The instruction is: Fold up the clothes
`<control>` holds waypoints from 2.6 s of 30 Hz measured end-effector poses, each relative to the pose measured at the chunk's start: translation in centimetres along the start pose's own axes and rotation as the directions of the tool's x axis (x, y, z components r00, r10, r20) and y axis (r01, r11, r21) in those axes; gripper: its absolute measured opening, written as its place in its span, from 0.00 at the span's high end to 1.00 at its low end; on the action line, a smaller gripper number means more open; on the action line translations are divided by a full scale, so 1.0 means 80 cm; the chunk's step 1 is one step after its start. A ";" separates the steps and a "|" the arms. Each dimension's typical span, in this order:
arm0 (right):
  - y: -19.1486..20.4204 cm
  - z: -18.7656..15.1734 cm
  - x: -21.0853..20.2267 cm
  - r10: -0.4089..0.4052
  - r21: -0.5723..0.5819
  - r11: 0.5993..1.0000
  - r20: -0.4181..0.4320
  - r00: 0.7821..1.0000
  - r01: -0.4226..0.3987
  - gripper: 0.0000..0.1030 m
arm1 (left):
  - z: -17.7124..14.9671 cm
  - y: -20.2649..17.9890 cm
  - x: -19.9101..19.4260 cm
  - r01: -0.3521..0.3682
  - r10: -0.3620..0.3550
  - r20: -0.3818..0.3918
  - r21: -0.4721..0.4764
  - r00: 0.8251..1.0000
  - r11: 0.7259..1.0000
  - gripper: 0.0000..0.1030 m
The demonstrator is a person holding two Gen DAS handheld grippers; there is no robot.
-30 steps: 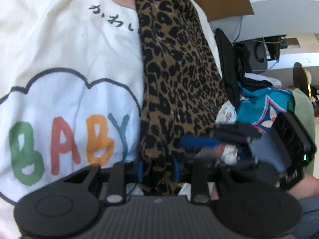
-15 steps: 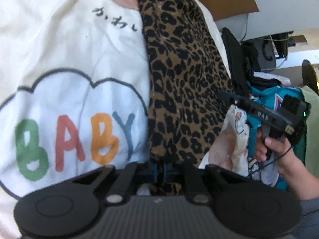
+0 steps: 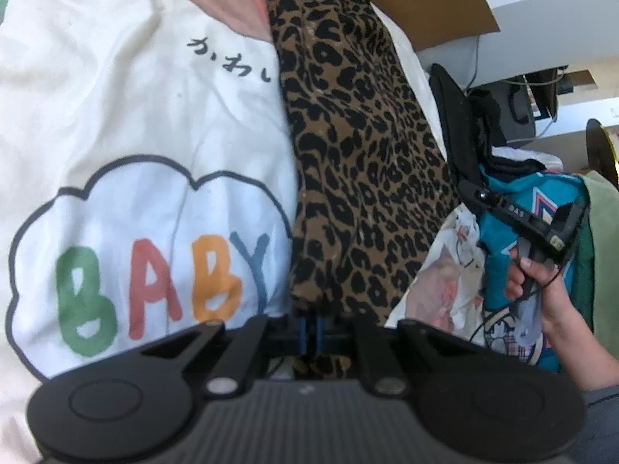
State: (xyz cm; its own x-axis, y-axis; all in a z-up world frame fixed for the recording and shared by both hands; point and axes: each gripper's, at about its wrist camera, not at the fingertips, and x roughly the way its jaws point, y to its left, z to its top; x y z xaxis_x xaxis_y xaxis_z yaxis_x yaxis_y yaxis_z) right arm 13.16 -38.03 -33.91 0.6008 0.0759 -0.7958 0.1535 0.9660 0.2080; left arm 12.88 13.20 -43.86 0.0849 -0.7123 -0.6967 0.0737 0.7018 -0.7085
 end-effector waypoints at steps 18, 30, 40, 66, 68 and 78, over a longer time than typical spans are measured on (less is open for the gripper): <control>-0.020 -0.008 0.055 0.055 0.033 0.998 -0.143 0.988 -0.051 0.62 | 0.009 -0.003 -0.003 -0.042 0.042 0.011 0.023 0.999 0.999 0.95; -0.029 0.006 0.075 0.144 0.054 0.989 -0.261 0.955 -0.134 0.79 | 0.012 -0.011 -0.008 -0.035 0.035 0.021 0.016 0.999 0.999 0.96; -0.023 0.018 0.027 0.249 0.189 0.959 -0.206 0.946 -0.212 0.94 | 0.023 -0.051 -0.065 0.010 -0.015 0.087 0.060 0.996 0.998 0.96; 0.030 -0.046 0.027 0.400 0.319 0.899 -0.324 0.857 -0.299 0.94 | 0.019 0.031 -0.101 -0.199 0.199 0.087 -0.010 0.976 0.980 0.96; 0.023 -0.046 0.035 0.378 0.312 0.908 -0.328 0.866 -0.278 0.94 | 0.019 0.046 -0.093 -0.174 0.176 0.080 -0.030 0.981 0.984 0.96; 0.017 -0.046 0.060 0.389 0.324 0.903 -0.340 0.856 -0.282 0.84 | 0.006 0.085 -0.075 -0.106 0.121 0.097 -0.149 0.988 0.983 0.68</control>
State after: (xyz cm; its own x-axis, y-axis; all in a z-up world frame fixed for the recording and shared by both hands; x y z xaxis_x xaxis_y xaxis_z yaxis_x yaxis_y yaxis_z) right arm 13.41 -35.41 -39.54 0.3077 0.5251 -0.7934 0.2230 0.7708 0.5967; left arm 13.33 22.23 -44.44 0.1889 -0.6182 -0.7630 -0.0845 0.7639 -0.6398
